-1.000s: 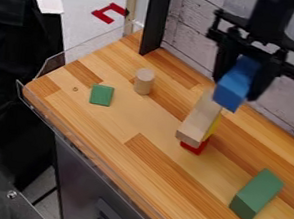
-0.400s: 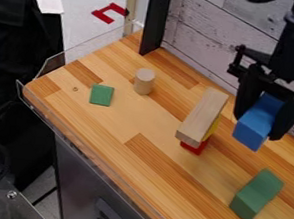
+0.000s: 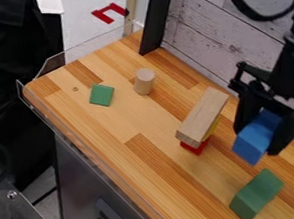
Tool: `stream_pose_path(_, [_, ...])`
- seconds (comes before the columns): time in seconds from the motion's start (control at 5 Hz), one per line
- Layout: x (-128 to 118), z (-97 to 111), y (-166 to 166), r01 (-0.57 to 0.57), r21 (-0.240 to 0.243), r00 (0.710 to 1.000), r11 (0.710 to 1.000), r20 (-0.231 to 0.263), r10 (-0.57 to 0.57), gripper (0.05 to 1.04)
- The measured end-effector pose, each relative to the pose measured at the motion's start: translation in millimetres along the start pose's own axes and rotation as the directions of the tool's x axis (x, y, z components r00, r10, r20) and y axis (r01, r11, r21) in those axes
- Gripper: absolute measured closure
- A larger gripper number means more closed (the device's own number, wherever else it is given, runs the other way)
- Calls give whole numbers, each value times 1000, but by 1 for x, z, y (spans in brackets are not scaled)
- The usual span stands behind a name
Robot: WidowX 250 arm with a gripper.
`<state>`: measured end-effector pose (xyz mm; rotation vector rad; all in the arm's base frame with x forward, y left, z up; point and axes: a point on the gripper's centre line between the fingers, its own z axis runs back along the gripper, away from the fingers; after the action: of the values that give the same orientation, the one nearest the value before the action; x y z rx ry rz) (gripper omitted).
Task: Remove the blue block off of the rectangular and put on the green block
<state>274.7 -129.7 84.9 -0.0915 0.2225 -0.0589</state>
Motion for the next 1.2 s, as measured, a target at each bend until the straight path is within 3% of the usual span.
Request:
stream_pose_path(0.4, [3,-10,-13,57,3,998,998,13,-57,505])
stream_pose_path(1.2, [5,-47,-13,84,-18,993,996,-78,-86,505])
